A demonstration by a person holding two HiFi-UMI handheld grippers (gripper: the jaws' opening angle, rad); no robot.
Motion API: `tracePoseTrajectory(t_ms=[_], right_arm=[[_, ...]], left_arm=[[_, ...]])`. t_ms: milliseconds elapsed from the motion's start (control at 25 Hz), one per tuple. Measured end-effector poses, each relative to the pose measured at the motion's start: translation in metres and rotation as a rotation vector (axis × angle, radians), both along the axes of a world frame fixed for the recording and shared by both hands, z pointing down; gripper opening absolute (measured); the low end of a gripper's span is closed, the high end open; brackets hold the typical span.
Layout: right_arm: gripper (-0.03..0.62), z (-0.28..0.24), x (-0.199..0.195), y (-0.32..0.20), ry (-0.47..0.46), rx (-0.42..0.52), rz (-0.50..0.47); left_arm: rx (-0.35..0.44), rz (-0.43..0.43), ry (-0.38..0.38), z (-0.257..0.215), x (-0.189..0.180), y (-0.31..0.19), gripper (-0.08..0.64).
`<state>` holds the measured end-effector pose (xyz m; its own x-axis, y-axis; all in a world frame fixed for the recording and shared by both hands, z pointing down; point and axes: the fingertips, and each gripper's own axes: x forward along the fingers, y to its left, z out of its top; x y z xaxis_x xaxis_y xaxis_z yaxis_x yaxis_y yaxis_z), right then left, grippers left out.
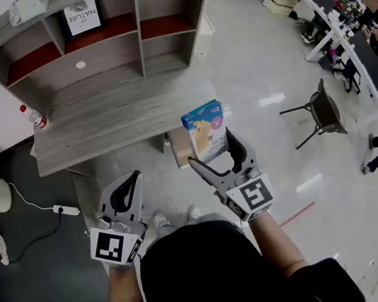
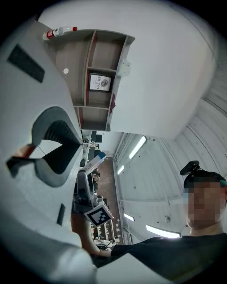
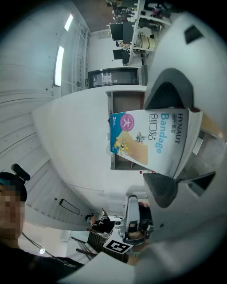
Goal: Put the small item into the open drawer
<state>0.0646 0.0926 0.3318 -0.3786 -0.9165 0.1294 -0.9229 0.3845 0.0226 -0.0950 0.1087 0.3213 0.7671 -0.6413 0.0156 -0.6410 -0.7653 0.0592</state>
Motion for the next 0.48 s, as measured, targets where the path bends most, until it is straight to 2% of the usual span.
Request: tracePoseTrajectory(t_ms=[480], right_arm=[[0.462, -0.0032, -0.0099, 0.0000, -0.013, -0.013, -0.002]], left_arm=[[-0.004, 0.007, -0.008, 0.0007, -0.0075, -0.0013, -0.002]])
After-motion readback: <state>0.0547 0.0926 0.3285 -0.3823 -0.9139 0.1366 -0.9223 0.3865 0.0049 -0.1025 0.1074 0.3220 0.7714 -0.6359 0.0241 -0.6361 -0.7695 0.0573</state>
